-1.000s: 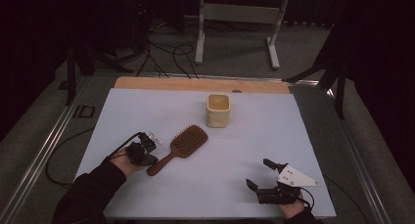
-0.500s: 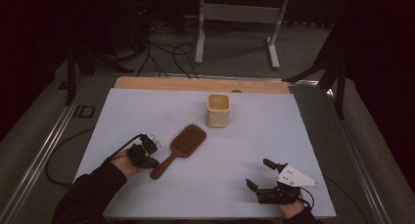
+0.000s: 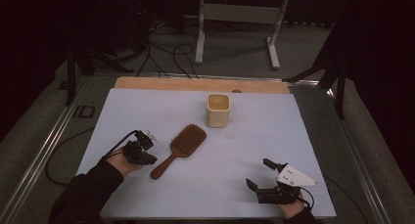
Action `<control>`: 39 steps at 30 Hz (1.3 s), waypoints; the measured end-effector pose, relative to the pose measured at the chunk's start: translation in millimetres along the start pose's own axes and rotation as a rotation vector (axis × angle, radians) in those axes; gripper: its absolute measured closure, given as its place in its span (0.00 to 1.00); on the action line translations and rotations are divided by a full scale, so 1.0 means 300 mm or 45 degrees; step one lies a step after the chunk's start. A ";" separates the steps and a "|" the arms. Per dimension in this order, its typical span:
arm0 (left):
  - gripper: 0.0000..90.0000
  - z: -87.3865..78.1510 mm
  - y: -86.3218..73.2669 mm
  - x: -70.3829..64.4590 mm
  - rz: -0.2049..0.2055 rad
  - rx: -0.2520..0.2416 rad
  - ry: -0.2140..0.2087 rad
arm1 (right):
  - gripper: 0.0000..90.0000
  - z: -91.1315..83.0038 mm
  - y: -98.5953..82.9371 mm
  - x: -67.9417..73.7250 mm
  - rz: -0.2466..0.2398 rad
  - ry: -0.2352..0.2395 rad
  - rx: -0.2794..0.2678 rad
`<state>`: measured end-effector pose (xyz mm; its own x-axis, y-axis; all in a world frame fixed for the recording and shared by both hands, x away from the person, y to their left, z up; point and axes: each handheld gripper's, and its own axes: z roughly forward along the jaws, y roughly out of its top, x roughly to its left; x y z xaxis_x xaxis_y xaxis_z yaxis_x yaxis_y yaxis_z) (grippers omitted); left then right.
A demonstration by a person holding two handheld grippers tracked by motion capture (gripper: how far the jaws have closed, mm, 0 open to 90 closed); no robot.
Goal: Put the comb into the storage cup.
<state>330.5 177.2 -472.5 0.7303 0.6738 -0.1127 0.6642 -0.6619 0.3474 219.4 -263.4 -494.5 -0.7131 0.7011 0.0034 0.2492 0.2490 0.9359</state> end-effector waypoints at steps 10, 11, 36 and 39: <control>0.73 -0.027 0.033 -0.027 -0.004 -0.007 0.061 | 0.09 0.001 0.000 0.000 0.003 0.000 0.000; 0.70 -0.027 0.037 -0.030 -0.017 -0.008 0.060 | 0.09 0.001 -0.001 0.000 0.001 0.000 0.000; 0.00 0.034 0.147 -0.092 -0.065 0.034 0.105 | 0.09 0.002 -0.002 0.001 -0.004 0.001 0.008; 0.00 0.046 0.159 -0.089 -0.085 0.044 0.099 | 0.09 0.002 -0.002 0.001 -0.005 0.001 0.008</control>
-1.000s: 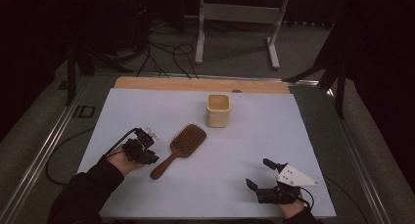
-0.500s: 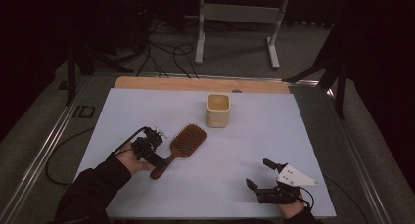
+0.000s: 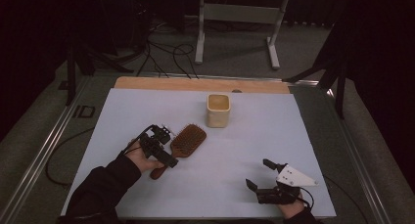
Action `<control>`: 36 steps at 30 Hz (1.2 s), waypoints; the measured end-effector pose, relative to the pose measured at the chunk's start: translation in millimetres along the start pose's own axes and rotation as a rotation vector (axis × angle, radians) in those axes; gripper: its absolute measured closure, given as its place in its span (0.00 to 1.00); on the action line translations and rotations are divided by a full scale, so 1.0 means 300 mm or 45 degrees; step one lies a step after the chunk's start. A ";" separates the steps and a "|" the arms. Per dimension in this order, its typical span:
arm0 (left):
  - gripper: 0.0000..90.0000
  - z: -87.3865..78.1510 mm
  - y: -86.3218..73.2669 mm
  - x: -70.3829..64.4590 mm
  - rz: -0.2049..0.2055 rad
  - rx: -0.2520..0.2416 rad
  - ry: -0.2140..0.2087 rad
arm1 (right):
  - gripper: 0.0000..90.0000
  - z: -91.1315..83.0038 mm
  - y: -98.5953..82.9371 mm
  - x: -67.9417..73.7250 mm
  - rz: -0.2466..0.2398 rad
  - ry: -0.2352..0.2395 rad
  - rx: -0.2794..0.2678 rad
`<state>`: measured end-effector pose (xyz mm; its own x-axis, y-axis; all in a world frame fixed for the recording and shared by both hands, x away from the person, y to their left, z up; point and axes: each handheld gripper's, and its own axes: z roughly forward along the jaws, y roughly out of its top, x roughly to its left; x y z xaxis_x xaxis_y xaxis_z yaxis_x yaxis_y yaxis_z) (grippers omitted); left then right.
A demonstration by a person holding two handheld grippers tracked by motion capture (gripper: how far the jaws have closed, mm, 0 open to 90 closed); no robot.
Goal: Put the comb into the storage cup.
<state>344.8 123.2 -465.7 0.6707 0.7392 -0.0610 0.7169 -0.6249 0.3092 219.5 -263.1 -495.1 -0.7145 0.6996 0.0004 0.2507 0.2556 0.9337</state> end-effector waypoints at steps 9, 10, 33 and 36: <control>0.01 0.026 0.036 -0.004 -0.018 0.030 -0.006 | 0.09 -0.001 0.000 0.001 0.002 0.004 -0.002; 0.01 0.032 0.042 -0.005 -0.020 0.038 -0.001 | 0.09 -0.001 0.000 0.000 0.001 0.004 -0.003; 0.40 0.064 0.039 -0.014 -0.003 0.061 -0.024 | 0.09 -0.002 0.000 0.000 -0.001 0.000 -0.006; 0.47 0.072 0.039 -0.010 0.000 0.075 -0.050 | 0.09 -0.002 -0.001 -0.001 0.001 0.000 -0.007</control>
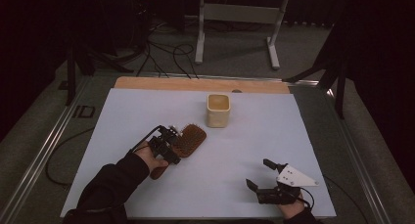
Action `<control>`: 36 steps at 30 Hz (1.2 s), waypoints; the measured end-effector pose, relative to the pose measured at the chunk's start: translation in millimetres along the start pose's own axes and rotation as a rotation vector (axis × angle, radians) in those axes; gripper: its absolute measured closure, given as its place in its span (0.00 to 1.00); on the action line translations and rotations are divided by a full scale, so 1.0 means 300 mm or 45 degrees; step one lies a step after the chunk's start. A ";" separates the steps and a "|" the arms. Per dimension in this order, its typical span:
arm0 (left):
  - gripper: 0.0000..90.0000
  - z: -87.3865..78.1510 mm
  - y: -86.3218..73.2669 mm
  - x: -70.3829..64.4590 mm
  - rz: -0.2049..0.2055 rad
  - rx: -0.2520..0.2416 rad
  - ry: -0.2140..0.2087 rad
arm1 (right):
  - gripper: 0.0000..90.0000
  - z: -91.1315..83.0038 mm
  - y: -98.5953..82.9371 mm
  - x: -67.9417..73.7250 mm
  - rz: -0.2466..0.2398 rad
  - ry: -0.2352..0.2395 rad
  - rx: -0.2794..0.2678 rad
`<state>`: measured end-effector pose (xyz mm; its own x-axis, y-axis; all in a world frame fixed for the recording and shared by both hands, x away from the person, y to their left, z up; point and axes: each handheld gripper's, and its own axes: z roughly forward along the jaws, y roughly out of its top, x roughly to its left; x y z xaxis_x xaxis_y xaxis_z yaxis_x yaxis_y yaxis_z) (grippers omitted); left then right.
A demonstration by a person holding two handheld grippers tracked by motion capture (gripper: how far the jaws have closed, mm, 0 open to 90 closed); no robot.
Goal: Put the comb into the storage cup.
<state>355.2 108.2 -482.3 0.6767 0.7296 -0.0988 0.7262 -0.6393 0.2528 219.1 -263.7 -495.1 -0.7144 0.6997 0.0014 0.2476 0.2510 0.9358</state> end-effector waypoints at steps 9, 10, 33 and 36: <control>0.61 0.014 0.011 0.010 -0.002 0.032 -0.008 | 0.09 0.000 0.000 -0.001 -0.001 -0.005 0.007; 0.61 0.015 0.010 0.009 -0.002 0.033 -0.010 | 0.09 0.000 0.000 0.000 -0.003 -0.004 0.005; 0.81 0.028 0.019 -0.012 0.024 0.069 0.083 | 0.09 -0.001 0.004 0.005 -0.009 -0.004 0.003; 0.82 0.027 0.006 -0.009 0.020 0.035 0.074 | 0.09 -0.003 0.003 0.003 -0.007 -0.009 0.001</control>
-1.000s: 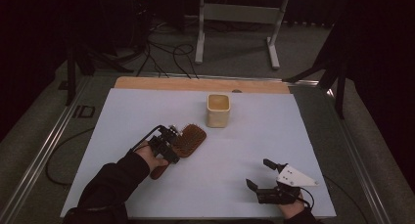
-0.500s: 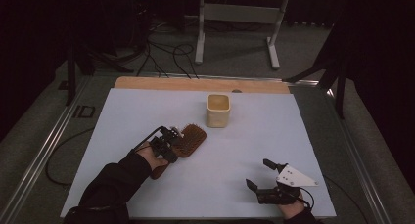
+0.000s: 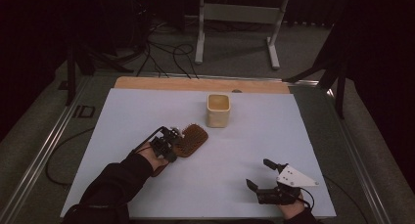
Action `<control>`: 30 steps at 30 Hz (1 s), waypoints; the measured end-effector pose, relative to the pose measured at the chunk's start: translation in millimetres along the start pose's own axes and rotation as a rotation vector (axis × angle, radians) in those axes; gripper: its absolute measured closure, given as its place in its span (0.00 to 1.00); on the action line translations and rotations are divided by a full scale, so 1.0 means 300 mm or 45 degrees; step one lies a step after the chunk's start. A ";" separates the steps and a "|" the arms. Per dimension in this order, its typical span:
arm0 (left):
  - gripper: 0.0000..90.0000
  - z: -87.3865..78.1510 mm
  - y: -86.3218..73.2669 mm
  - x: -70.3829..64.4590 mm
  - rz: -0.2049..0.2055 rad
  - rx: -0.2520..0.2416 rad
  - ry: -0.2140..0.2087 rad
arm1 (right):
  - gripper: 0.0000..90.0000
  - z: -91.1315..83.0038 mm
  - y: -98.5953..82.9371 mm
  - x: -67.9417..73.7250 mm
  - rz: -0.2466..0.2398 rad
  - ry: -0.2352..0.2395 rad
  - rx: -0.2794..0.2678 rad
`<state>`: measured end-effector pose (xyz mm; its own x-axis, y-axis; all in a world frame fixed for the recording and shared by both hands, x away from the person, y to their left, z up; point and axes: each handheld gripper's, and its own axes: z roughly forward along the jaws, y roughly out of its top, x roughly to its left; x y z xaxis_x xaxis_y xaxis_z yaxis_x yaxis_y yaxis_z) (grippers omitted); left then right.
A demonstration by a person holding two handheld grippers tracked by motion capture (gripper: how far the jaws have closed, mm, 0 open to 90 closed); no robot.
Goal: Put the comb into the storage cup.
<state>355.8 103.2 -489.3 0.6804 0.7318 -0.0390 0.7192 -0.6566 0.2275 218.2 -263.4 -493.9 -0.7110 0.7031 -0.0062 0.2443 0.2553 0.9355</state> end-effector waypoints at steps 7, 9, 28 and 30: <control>0.82 -0.004 -0.022 0.007 0.015 -0.061 -0.016 | 0.09 0.001 0.000 0.000 0.002 0.000 0.002; 0.82 -0.004 -0.028 0.004 0.014 -0.089 -0.012 | 0.09 0.001 -0.001 -0.002 0.007 -0.002 0.004; 0.82 -0.122 -0.094 0.010 -0.004 -0.368 -0.012 | 0.09 0.001 -0.002 -0.003 0.009 -0.003 0.005; 0.82 -0.132 -0.098 0.011 -0.010 -0.389 -0.008 | 0.09 0.001 -0.002 -0.002 0.008 -0.004 0.007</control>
<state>331.4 132.1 -457.6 0.6766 0.7348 -0.0478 0.6494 -0.5647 0.5094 218.6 -263.8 -494.7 -0.7076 0.7066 -0.0017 0.2521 0.2547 0.9336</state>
